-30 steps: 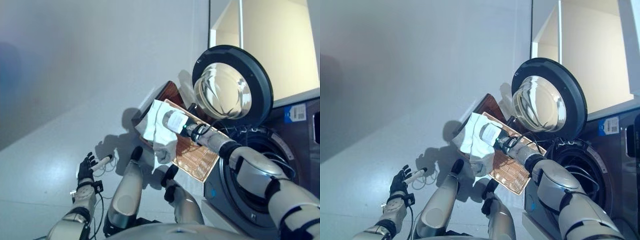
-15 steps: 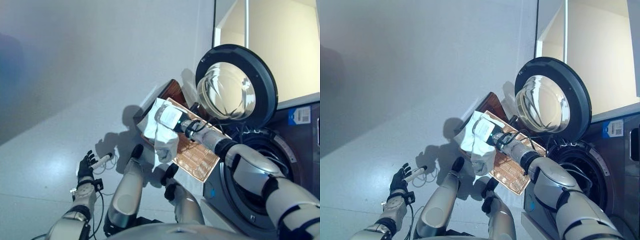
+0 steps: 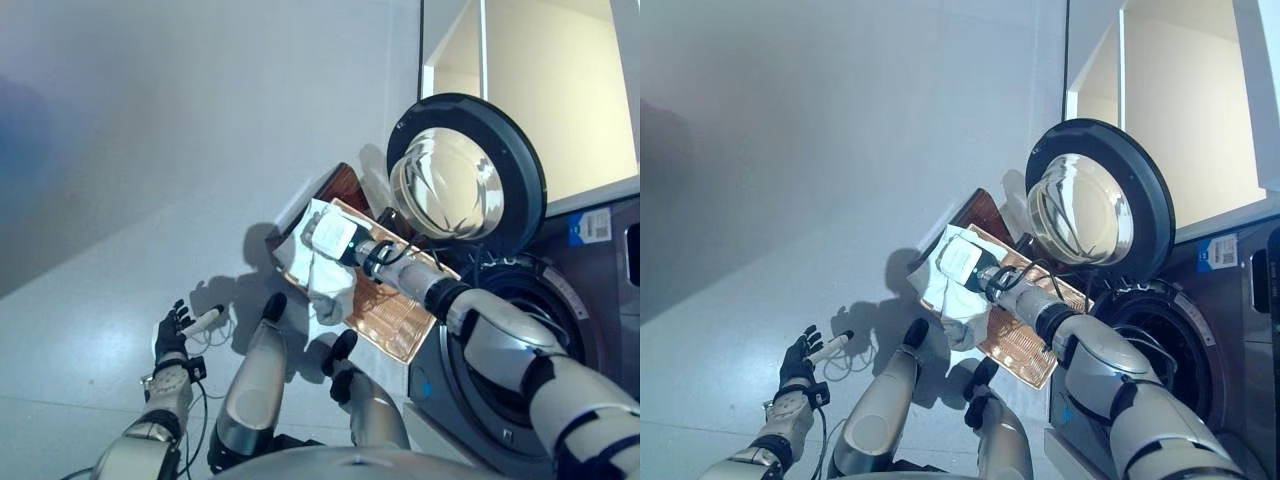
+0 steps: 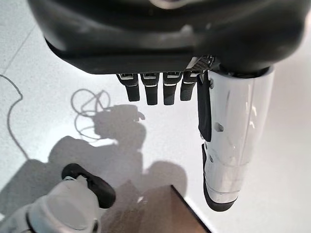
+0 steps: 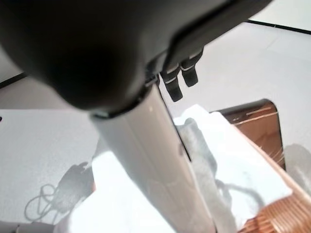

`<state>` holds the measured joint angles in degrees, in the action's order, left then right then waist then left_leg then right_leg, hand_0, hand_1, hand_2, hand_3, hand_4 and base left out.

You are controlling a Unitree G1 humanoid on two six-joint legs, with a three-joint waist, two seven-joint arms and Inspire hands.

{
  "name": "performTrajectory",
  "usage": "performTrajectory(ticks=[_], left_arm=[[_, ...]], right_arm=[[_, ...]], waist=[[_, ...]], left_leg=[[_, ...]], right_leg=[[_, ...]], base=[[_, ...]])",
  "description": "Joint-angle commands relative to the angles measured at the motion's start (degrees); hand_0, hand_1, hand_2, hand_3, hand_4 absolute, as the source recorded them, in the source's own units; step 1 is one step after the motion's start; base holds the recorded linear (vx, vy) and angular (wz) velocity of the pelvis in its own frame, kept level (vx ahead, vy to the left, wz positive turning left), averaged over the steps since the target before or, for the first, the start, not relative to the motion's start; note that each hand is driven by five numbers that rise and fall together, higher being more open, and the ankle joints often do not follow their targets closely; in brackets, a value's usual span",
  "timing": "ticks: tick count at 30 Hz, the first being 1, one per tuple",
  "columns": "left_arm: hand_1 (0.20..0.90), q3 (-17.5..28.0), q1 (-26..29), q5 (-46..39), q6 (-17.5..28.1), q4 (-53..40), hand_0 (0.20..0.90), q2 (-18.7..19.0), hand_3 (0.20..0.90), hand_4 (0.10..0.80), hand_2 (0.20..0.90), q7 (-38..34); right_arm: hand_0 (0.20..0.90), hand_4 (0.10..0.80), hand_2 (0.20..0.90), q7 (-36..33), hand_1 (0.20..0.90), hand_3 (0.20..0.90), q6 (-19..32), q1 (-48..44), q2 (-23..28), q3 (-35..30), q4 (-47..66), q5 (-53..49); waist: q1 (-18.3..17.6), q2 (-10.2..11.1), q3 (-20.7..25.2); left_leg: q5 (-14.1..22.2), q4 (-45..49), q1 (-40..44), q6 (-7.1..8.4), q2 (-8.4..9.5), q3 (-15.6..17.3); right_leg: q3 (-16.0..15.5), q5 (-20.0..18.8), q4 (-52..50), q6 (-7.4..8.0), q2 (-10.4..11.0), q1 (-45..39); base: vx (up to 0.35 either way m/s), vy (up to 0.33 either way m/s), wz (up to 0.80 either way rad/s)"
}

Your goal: Pick up the clothes and place them into the washing machine

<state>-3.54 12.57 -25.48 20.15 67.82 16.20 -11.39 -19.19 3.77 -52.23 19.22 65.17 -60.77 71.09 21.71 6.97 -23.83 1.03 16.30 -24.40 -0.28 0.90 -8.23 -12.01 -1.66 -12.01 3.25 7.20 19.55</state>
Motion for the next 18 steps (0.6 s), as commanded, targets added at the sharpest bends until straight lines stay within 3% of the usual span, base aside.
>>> performTrajectory(ticks=[1, 13, 18], left_arm=[[0.900, -2.10, -1.35, -1.95, 3.43, -3.18, 0.900, 1.52, 0.900, 0.800, 0.900, -0.86], [0.900, -2.64, -0.74, -3.13, 4.89, -9.78, 0.900, 1.91, 0.900, 0.800, 0.900, -1.20], [0.900, -3.69, -0.95, -3.88, 5.72, -15.31, 0.900, 1.73, 0.900, 0.800, 0.900, -0.89]], right_arm=[[0.900, 0.800, 0.900, -2.63, 0.900, 0.900, -2.11, -3.65, 0.91, -1.73, 0.31, -2.37], [0.900, 0.800, 0.900, -2.57, 0.900, 0.900, -3.14, -5.72, 2.01, -2.14, -2.05, -4.23], [0.900, 0.800, 0.900, -2.94, 0.900, 0.900, -4.34, -7.84, 3.70, -3.15, -4.62, -5.62]], waist=[[2.30, -1.83, -0.17], [3.53, -3.22, -4.31], [4.10, -5.18, -5.96]], left_leg=[[-8.51, -11.89, 0.38, -1.02, 4.14, 0.07], [-9.24, -10.84, -2.21, -0.58, 4.26, -1.52], [-10.54, -10.62, -5.62, -0.01, 4.75, -3.89]], right_leg=[[-0.77, 6.14, -11.62, 0.02, 0.57, 2.47], [-2.83, 6.44, -12.82, 0.00, 0.81, 4.03], [-5.46, 7.22, -15.40, -0.07, 1.25, 7.18]], base=[[0.000, -0.021, 0.07], [-0.012, -0.021, 0.13], [-0.035, -0.033, 0.31]])
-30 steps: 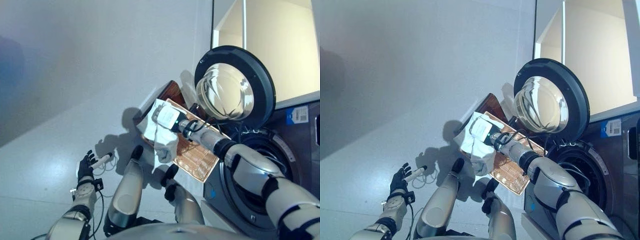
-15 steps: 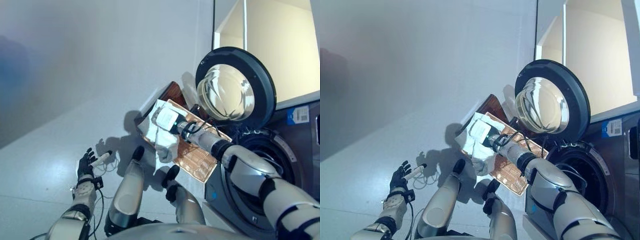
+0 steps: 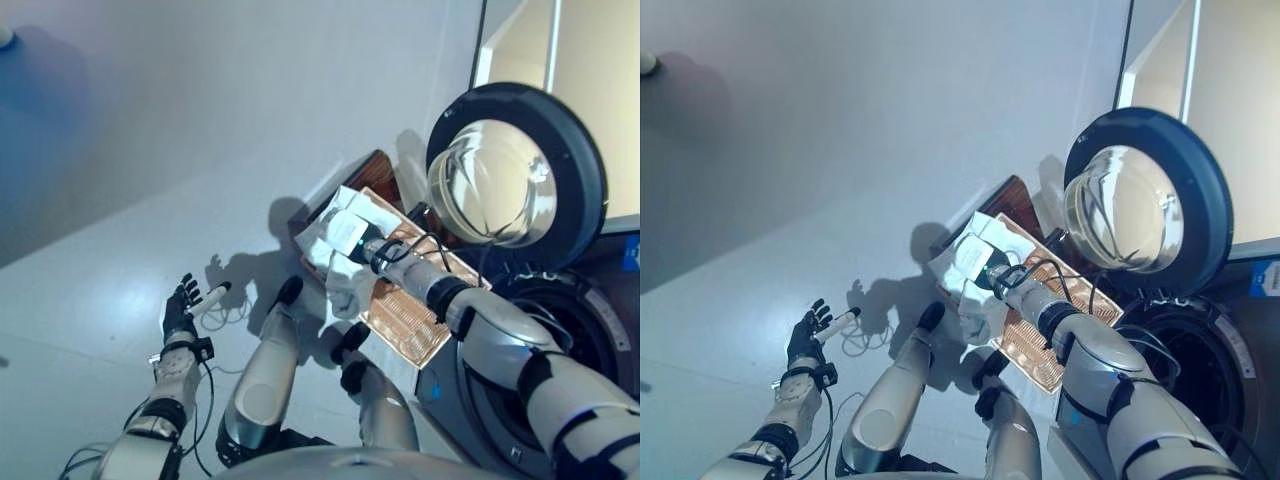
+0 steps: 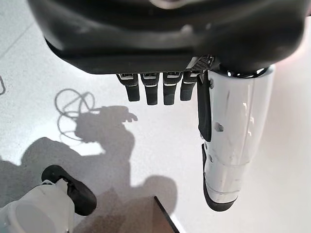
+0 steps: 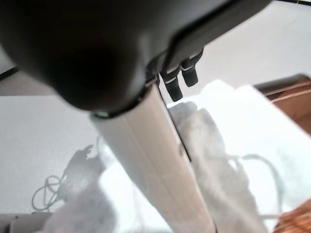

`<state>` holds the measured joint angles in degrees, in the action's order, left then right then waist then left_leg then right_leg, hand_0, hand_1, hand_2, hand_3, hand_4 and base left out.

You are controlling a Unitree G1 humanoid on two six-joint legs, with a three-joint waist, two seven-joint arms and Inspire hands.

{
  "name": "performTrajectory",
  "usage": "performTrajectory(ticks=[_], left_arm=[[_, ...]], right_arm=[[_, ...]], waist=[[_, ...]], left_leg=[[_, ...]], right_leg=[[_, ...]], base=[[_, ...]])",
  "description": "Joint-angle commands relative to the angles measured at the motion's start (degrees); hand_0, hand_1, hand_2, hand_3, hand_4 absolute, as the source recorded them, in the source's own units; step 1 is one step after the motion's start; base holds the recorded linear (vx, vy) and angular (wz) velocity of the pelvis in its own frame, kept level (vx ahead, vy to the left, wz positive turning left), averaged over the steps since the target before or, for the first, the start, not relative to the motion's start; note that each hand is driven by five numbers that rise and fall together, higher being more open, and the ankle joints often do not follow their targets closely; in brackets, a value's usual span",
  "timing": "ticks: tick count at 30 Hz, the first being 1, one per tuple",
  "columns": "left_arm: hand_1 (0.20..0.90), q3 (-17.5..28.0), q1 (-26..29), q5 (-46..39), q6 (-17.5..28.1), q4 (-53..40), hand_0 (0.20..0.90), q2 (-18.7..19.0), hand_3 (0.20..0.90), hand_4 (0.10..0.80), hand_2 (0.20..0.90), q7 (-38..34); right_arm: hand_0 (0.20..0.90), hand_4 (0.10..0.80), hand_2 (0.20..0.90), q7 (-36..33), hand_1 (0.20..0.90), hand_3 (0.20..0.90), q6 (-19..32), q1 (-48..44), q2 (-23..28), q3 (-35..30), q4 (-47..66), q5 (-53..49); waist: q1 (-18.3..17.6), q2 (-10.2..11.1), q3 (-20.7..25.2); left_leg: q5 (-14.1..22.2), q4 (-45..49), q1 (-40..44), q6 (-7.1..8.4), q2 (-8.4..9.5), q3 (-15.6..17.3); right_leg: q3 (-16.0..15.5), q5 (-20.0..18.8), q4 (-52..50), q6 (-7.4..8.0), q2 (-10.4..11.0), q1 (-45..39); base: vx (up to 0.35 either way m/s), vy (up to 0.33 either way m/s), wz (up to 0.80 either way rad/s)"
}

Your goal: Pick up the clothes and place them into the washing machine

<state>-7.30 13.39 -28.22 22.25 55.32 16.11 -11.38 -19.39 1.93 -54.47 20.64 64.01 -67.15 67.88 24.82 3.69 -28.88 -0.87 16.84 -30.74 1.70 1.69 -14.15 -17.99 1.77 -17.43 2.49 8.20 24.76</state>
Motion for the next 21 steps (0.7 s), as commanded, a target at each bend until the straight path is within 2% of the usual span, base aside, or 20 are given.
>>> performTrajectory(ticks=[1, 3, 4, 13, 21], left_arm=[[0.900, 0.07, -1.77, -1.14, 3.63, -2.81, 0.900, 1.81, 0.900, 0.800, 0.900, -0.90], [0.900, -0.36, -2.55, -1.37, 4.01, -5.81, 0.900, 1.66, 0.900, 0.800, 0.900, -0.88], [0.900, -0.55, -2.93, -1.39, 4.15, -6.53, 0.900, 1.53, 0.900, 0.800, 0.900, -0.98], [0.900, -2.02, -4.18, -1.84, 4.94, -12.48, 0.900, 1.21, 0.900, 0.800, 0.900, -0.77], [0.900, -3.05, -4.82, -1.87, 5.12, -16.15, 0.900, 0.85, 0.900, 0.800, 0.900, -0.49]], right_arm=[[0.900, 0.800, 0.900, -2.74, 0.900, 0.900, -2.50, -5.60, 2.28, -1.99, 1.75, -2.42], [0.900, 0.800, 0.900, -3.18, 0.900, 0.900, -3.14, -6.34, 3.24, -2.77, 0.42, -3.53], [0.900, 0.800, 0.900, -3.33, 0.900, 0.900, -3.39, -6.62, 3.54, -2.68, -0.14, -3.75], [0.900, 0.800, 0.900, -4.90, 0.900, 0.900, -4.98, -9.48, 6.67, -3.89, -2.44, -6.00], [0.900, 0.800, 0.900, -5.68, 0.900, 0.900, -5.42, -10.68, 9.20, -4.63, -3.36, -7.90]], waist=[[0.97, -1.90, -0.91], [1.14, -2.78, -0.91], [1.03, -2.69, -0.91], [1.16, -5.49, -0.91], [0.76, -6.87, -0.91]], left_leg=[[-8.65, -11.15, 0.71, -2.00, 3.97, 2.02], [-9.33, -11.23, -1.44, -1.89, 4.16, 1.01], [-8.24, -11.31, -1.22, -1.86, 4.49, 0.95], [-9.73, -10.57, -7.11, -1.40, 5.35, -1.57], [-10.38, -9.88, -10.13, -1.10, 5.97, -2.45]], right_leg=[[0.51, 3.80, -10.00, 0.69, 0.28, 1.98], [-0.55, 4.16, -11.42, 0.75, 0.62, 4.49], [-0.21, 5.53, -12.15, 1.29, 0.86, 4.67], [-2.83, 7.38, -16.12, 1.18, 2.05, 10.56], [-3.62, 8.46, -18.54, 0.91, 2.78, 13.58]], base=[[-0.028, -0.013, 0.19], [-0.003, -0.031, 0.14], [0.046, -0.038, 0.16], [-0.025, -0.006, 0.15], [-0.019, -0.005, 0.10]])
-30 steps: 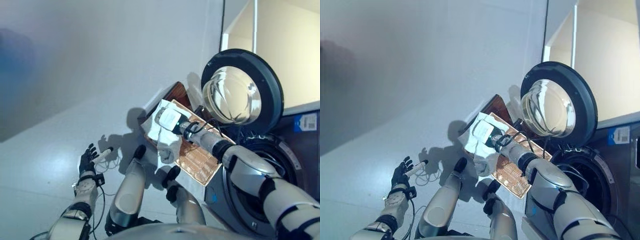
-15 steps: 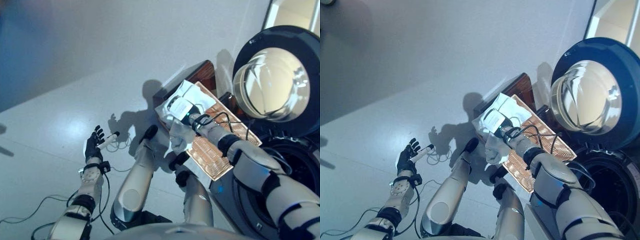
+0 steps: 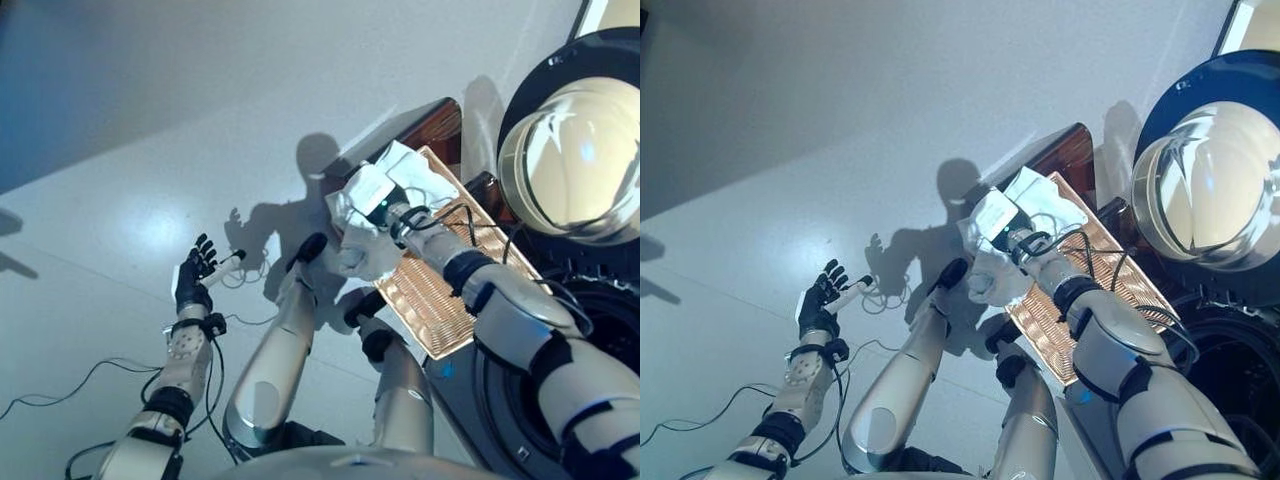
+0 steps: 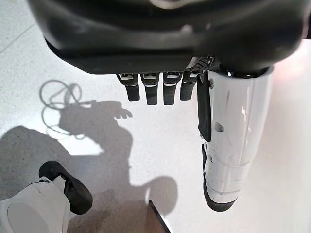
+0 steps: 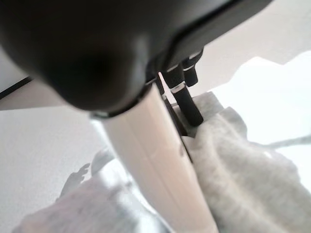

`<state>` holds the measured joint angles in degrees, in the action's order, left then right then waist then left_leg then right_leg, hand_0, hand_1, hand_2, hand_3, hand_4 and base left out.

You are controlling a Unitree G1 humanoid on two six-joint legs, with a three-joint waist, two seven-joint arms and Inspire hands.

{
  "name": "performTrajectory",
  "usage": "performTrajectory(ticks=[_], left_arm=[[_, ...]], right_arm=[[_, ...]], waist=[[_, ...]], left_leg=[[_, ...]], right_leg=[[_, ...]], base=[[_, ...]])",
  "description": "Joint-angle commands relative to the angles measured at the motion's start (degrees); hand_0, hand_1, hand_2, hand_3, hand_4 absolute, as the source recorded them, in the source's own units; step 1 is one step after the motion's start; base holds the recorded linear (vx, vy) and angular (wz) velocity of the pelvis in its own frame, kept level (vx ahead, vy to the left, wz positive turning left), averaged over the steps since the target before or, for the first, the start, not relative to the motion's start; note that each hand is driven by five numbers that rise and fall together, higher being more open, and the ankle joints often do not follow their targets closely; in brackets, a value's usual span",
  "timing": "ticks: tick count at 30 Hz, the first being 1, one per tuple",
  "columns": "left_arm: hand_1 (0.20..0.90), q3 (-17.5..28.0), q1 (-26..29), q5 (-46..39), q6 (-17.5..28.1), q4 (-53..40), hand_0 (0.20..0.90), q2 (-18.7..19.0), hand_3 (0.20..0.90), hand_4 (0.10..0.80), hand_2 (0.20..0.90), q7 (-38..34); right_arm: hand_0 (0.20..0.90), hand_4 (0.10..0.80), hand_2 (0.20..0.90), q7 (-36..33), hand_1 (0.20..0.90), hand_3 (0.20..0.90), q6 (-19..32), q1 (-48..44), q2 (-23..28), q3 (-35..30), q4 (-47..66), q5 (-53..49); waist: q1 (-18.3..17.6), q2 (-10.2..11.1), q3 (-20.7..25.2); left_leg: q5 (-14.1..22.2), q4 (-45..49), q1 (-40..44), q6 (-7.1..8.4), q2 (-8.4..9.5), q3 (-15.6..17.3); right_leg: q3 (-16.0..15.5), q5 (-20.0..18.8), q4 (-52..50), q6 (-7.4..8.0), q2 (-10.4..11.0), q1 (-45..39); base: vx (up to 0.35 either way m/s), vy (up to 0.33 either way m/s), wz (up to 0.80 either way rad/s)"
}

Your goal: Pick up the clothes and place them into the washing machine

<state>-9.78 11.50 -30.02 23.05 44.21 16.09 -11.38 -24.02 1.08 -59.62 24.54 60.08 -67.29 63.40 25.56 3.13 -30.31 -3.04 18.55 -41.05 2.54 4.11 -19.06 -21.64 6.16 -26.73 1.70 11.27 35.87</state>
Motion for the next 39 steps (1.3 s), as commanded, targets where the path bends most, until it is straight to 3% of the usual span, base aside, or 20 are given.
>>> performTrajectory(ticks=[1, 5, 6, 7, 8, 9, 39], left_arm=[[0.900, -0.75, -2.98, -0.17, 4.31, -5.24, 0.900, 0.80, 0.900, 0.800, 0.900, -0.33], [0.900, -1.08, -3.08, -0.26, 4.23, -5.46, 0.900, 0.72, 0.900, 0.800, 0.900, -0.09], [0.900, -1.05, -3.05, -0.29, 4.16, -5.26, 0.900, 0.67, 0.900, 0.800, 0.900, -0.04], [0.900, -1.15, -3.28, -0.36, 4.21, -5.56, 0.900, 0.62, 0.900, 0.800, 0.900, 0.03], [0.900, -1.04, -3.31, -0.33, 4.19, -5.49, 0.900, 0.59, 0.900, 0.800, 0.900, -0.03], [0.900, -0.97, -3.37, -0.36, 4.20, -5.45, 0.900, 0.58, 0.900, 0.800, 0.900, -0.02], [0.900, -0.92, -4.18, -0.09, 3.81, -3.50, 0.900, 0.57, 0.900, 0.800, 0.900, 0.75]], right_arm=[[0.900, 0.800, 0.900, -0.99, 0.900, 0.900, -4.53, -5.58, 5.58, -0.82, -3.33, -3.72], [0.900, 0.800, 0.900, -1.01, 0.900, 0.900, -4.64, -5.63, 6.33, -1.26, -3.40, -4.57], [0.576, 0.569, 0.576, -1.12, 0.576, 0.576, -4.65, -5.61, 6.38, -1.29, -3.29, -4.66], [0.477, 0.498, 0.477, -1.00, 0.477, 0.477, -4.50, -5.47, 6.38, -1.18, -3.21, -4.77], [0.291, 0.365, 0.291, -1.04, 0.291, 0.291, -4.45, -5.49, 6.38, -1.09, -3.13, -4.76], [0.200, 0.300, 0.200, -1.22, 0.200, 0.200, -4.50, -5.48, 6.52, -1.06, -3.19, -4.67], [0.200, 0.300, 0.200, -3.10, 0.200, 0.200, -4.63, -3.73, 8.44, -2.13, -1.09, -3.71]], waist=[[-0.06, -6.44, 0.51], [-0.33, -6.80, 0.51], [-0.37, -6.79, 0.51], [-0.41, -6.77, 0.51], [-0.41, -6.76, 0.51], [-0.43, -6.73, 0.51], [-1.11, -6.27, 0.51]], left_leg=[[-8.33, -11.46, -0.22, -1.88, 3.68, 2.34], [-8.36, -11.00, -0.84, -1.81, 3.96, 2.21], [-8.30, -10.89, -0.88, -1.82, 4.02, 2.26], [-8.22, -10.79, -0.90, -1.81, 4.06, 2.34], [-8.16, -10.66, -0.99, -1.80, 4.03, 2.35], [-8.11, -10.57, -0.94, -1.77, 4.06, 2.36], [-6.67, -10.06, 3.82, -2.06, 4.26, 4.50]], right_leg=[[-0.10, 4.18, -9.54, 1.66, -0.14, 2.78], [-0.33, 4.66, -10.48, 1.53, 0.24, 3.27], [-0.29, 4.77, -10.62, 1.49, 0.28, 3.34], [-0.26, 4.84, -10.73, 1.42, 0.34, 3.34], [-0.29, 4.88, -10.81, 1.39, 0.39, 3.40], [-0.30, 4.88, -10.80, 1.36, 0.44, 3.32], [1.55, 4.92, -10.75, 0.94, 0.55, -0.71]], base=[[-0.010, -0.012, 0.08], [-0.005, -0.001, 0.08], [0.000, 0.000, 0.00], [0.000, 0.000, 0.00], [0.000, 0.000, 0.00], [0.000, 0.000, 0.00], [0.001, 0.005, -0.01]])
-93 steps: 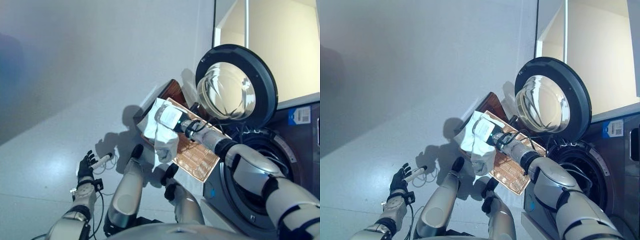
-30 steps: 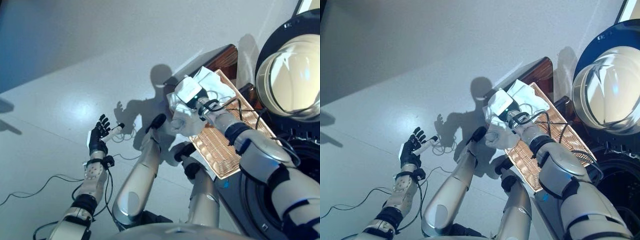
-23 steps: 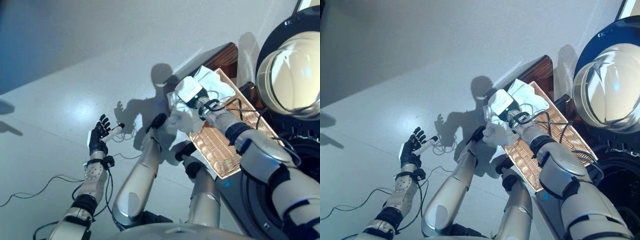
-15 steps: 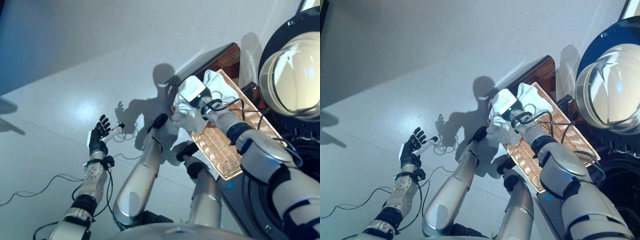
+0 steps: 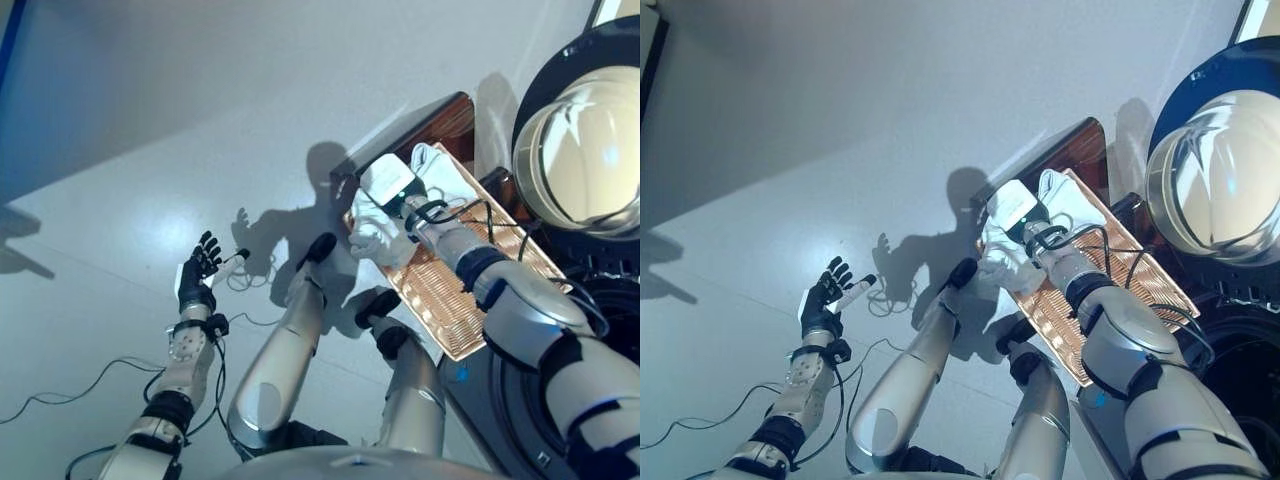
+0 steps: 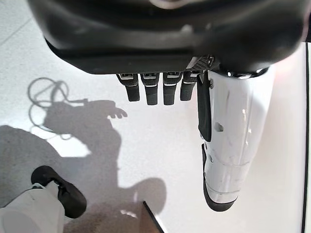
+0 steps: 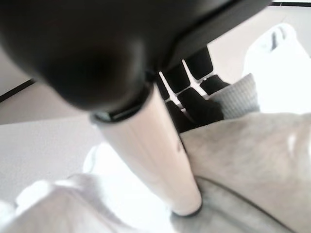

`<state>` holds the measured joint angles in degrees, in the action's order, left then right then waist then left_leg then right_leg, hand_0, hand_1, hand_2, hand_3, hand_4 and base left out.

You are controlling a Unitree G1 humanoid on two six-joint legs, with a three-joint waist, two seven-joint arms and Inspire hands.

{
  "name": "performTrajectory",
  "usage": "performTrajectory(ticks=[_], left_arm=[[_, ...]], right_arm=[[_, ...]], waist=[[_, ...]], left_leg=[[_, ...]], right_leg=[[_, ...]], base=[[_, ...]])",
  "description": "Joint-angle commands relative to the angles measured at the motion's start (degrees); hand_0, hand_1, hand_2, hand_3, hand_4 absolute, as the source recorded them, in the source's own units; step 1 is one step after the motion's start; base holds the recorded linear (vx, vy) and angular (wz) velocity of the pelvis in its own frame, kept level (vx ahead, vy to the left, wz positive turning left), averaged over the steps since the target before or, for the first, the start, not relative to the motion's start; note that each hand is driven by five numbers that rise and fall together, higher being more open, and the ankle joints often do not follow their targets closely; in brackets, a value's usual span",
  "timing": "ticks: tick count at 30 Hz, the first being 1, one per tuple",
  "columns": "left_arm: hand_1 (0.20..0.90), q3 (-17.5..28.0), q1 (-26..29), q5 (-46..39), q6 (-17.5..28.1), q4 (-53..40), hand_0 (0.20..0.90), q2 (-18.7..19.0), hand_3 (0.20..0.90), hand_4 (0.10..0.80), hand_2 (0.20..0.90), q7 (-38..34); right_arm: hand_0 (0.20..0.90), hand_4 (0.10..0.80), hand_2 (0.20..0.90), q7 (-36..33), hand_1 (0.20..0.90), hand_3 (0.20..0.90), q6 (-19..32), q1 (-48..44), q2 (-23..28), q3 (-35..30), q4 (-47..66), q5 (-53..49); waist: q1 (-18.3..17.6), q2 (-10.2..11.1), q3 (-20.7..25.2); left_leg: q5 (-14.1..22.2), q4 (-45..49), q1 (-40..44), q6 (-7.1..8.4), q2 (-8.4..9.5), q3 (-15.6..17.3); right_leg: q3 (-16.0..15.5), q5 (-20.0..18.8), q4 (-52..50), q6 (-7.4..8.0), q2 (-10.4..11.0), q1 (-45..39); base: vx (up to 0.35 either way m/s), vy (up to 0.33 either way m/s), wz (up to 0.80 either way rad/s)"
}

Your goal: Pick up the clothes and place them into the washing machine

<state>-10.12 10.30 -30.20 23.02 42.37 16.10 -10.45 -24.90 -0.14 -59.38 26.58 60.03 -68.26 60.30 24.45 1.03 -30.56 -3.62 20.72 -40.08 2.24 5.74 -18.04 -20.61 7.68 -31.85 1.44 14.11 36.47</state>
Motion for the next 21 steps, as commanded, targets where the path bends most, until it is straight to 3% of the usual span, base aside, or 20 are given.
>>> performTrajectory(ticks=[1, 12, 14, 21], left_arm=[[0.900, -0.55, -2.98, 0.06, 3.84, -1.38, 0.900, 0.57, 0.900, 0.800, 0.900, -0.21], [0.900, 1.21, -3.33, -0.22, 3.79, 5.23, 0.900, -0.33, 0.900, 0.800, 0.900, -2.02], [0.900, 1.32, -3.03, -0.38, 3.94, 5.43, 0.900, -0.42, 0.900, 0.800, 0.900, -2.11], [0.900, 2.14, -3.51, -1.07, 4.31, 9.18, 0.900, -1.89, 0.900, 0.800, 0.900, -2.88]], right_arm=[[0.200, 0.300, 0.200, -2.40, 0.200, 0.200, -3.39, -3.81, 6.47, -2.43, 0.18, -0.98], [0.200, 0.300, 0.200, -6.21, 0.200, 0.200, 0.62, 2.60, 6.05, -13.43, 7.83, -14.50], [0.200, 0.300, 0.200, -6.14, 0.200, 0.200, 0.91, 3.19, 6.12, -14.27, 8.94, -15.26], [0.200, 0.300, 0.200, -6.71, 0.200, 0.200, 3.85, 11.62, 3.70, -22.24, 15.08, -23.71]], waist=[[-0.06, -4.08, 0.76], [-3.56, -2.96, 0.76], [-3.68, -3.43, 0.76], [-6.88, -3.61, 0.76]], left_leg=[[-5.94, -12.14, 3.11, -1.76, 2.58, 3.71], [-3.60, -10.87, 8.06, -1.96, 1.44, 8.59], [-4.70, -10.79, 7.43, -1.99, 0.94, 8.98], [-2.85, -9.55, 10.27, -2.11, 0.12, 13.31]], right_leg=[[0.73, 3.30, -5.39, 1.21, -2.33, -1.57], [4.77, 1.52, -2.50, 1.08, -3.57, -6.12], [4.55, 0.09, -1.94, 0.56, -3.96, -5.70], [8.84, -1.03, 0.02, 0.55, -5.02, -7.86]], base=[[-0.007, 0.020, -0.13], [0.007, 0.041, -0.21], [-0.077, 0.076, -0.29], [-0.001, 0.056, -0.29]])
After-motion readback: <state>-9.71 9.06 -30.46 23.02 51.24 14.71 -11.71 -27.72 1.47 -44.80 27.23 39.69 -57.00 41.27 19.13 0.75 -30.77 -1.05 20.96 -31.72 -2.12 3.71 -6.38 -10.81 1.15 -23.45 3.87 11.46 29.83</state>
